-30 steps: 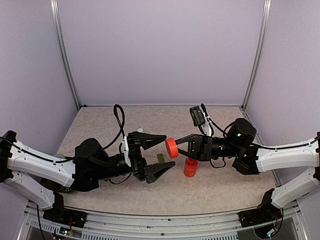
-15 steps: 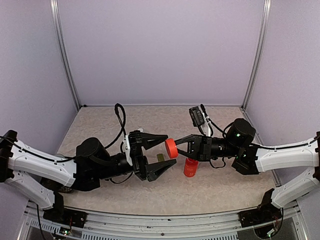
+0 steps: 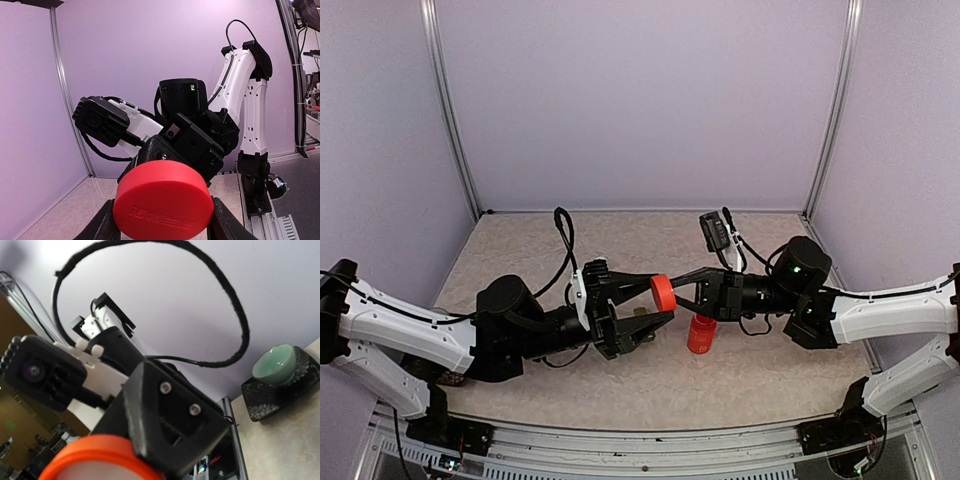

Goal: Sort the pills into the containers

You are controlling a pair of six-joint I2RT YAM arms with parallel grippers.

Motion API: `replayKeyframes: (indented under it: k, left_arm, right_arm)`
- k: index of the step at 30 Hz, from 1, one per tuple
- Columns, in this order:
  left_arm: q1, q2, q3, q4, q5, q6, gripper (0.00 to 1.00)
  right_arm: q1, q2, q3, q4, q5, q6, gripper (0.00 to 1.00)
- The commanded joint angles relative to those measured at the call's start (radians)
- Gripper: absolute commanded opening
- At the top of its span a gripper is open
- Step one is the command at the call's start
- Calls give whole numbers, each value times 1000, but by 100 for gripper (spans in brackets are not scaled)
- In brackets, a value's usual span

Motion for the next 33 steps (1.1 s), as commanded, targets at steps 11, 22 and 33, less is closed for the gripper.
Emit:
replayKeyframes:
  k: [11,22,33]
  left_arm:
    - [-4,-37,97,-243,-40,-42,47]
    - [2,156,549,-908,-114,-156,46]
    - [126,446,902,-1283,111,-273,46]
  right_arm:
    - [-53,-168,3,-328,84,-198,100]
    - [-80,-490,-61,-847,587,-430,100]
    - [-78,-735,-121,-1221,1017,-220,100]
